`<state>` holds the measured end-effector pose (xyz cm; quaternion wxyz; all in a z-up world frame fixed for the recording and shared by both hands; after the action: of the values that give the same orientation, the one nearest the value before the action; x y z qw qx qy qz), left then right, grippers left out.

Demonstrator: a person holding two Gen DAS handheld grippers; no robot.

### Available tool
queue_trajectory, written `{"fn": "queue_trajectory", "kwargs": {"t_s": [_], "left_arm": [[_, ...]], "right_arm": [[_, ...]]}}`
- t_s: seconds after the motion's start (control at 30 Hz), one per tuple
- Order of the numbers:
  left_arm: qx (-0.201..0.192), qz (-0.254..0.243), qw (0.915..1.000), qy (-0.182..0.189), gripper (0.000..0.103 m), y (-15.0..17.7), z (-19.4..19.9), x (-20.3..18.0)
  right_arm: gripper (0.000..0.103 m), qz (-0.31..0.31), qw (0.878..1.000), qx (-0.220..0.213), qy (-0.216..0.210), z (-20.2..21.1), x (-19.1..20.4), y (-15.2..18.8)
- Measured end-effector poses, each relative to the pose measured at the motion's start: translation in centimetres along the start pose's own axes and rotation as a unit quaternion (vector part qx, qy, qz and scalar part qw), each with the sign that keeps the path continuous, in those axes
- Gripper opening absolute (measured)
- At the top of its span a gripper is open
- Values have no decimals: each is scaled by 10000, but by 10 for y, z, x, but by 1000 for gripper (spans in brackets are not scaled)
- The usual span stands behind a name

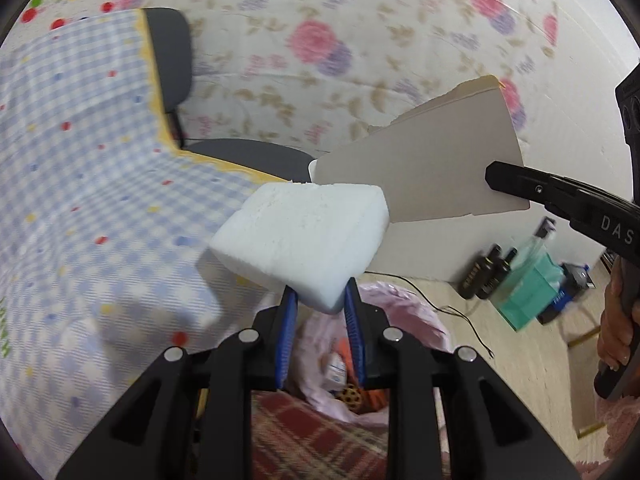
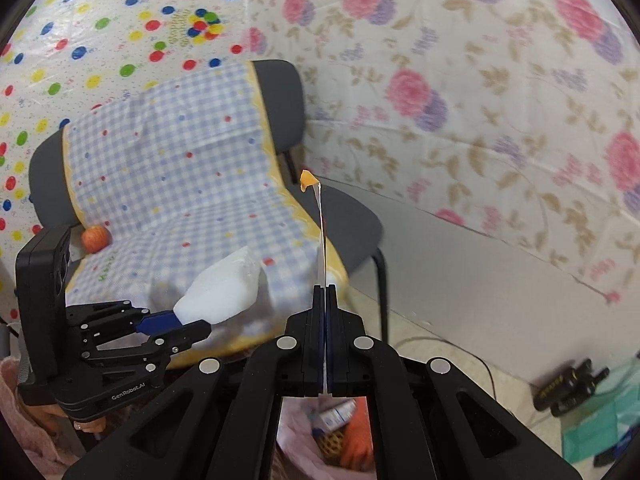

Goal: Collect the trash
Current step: 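Carry the sponge and red card over the pink bin with both tools, then open both tools to drop the sponge and card into the bin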

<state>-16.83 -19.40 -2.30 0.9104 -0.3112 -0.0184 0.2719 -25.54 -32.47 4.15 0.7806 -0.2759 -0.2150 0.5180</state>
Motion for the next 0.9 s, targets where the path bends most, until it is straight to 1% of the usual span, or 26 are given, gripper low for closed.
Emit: {"fn": "queue_trajectory", "kwargs": {"t_s": [0.1, 0.2, 0.3, 0.53, 0.67, 0.73, 0.83, 0.87, 0.9], "left_arm": [[105, -170, 9997, 145, 23, 5, -11, -20], [265, -301, 9989, 230, 23, 8, -23, -35], [486, -388, 9975, 349, 23, 9, -37, -44], [907, -530, 9934, 453, 25, -1, -67, -49], [1059, -600, 9914, 490, 27, -12, -78, -51], [1111, -571, 9908, 513, 28, -16, -82, -50], [1190, -517, 9903, 505, 33, -23, -89, -48], [1197, -516, 9903, 491, 39, -25, -90, -47], [1189, -508, 9905, 459, 43, -27, -90, -46]], "right_arm": [[1, -226, 9994, 143, 210, 7, -18, 25], [1, -309, 9981, 314, 422, 4, -30, 42], [1, -407, 9969, 477, 474, -2, -40, 52], [1, -621, 9932, 842, 514, -31, -60, 62], [1, -712, 9905, 1095, 427, -52, -70, 64], [3, -757, 9896, 1167, 375, -60, -74, 65], [5, -786, 9892, 1204, 300, -68, -79, 63], [5, -821, 9887, 1220, 281, -72, -81, 63], [8, -853, 9884, 1229, 272, -74, -84, 63]]}}
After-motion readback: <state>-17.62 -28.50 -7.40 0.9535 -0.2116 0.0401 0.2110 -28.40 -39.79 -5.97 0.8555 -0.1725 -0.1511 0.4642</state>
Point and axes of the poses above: each gripper's, at about its wrist camera, not at the fingertips, and z roughly against the way its jaws point, x to its left, y to its underside, the point moved 1 cm from there along -z, roughly the way its jaws point, and after that the axes turned 15 degrees about x, right-handed, at the moved point
